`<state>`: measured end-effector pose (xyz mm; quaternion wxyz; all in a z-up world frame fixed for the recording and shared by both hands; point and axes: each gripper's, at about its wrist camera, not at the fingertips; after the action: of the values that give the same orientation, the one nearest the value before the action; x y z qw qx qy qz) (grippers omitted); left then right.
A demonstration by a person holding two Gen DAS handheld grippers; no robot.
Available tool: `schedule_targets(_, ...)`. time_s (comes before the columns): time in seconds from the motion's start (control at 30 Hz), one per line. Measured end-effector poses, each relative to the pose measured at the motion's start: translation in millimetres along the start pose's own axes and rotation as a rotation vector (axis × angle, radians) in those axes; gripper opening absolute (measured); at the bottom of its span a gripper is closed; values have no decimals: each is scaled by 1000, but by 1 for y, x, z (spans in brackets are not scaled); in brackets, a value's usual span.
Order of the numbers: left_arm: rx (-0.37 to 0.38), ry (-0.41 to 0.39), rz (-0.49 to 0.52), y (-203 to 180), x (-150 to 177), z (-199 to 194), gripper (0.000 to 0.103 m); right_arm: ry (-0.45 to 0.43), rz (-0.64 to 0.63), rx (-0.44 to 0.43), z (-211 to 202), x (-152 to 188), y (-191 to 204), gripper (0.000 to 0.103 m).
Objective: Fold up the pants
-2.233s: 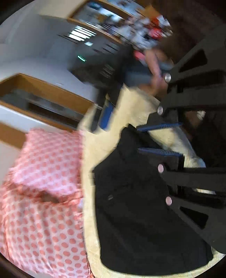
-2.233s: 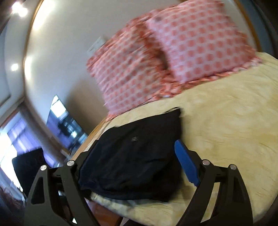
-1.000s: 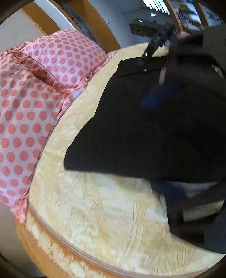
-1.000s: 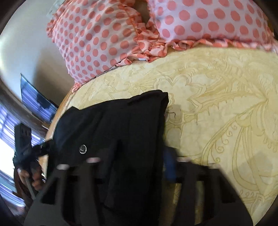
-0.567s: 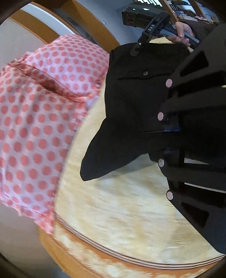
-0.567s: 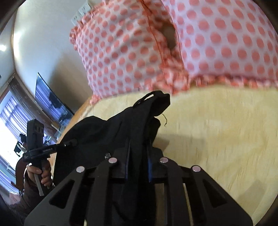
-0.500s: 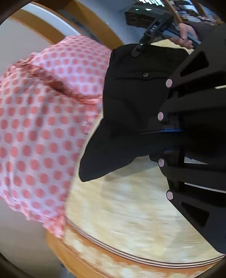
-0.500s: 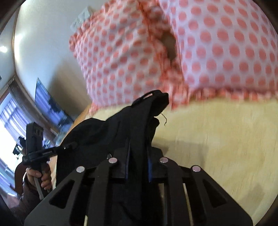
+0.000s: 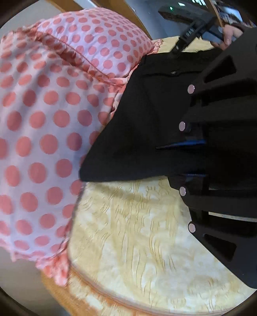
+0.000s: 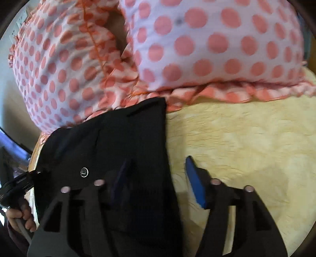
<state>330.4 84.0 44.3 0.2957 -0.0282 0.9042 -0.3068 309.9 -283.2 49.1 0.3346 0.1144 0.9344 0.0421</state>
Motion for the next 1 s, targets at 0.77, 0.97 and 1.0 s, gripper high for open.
schedule_targets(0.77, -88, -56, 427, -88, 135, -75, 102, -99, -138, -102, -96, 121, 25, 101)
schedule_targets(0.97, -226, -116, 454, -74, 203, -102, 102, -147, -234, 56, -105, 194, 37, 101)
schedule_targets(1.0, -246, -115, 451, -72, 210, -102, 102, -143, -234, 64, -105, 202, 39, 101)
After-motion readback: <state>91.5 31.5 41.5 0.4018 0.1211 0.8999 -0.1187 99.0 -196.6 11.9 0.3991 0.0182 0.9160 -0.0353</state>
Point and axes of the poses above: each gripper's, at about its wrist camera, not at the fingertips, and z roughly the way its jaws point, y to its left, x to its underside, and after that the axes turned 15 degrees about x, right-handed
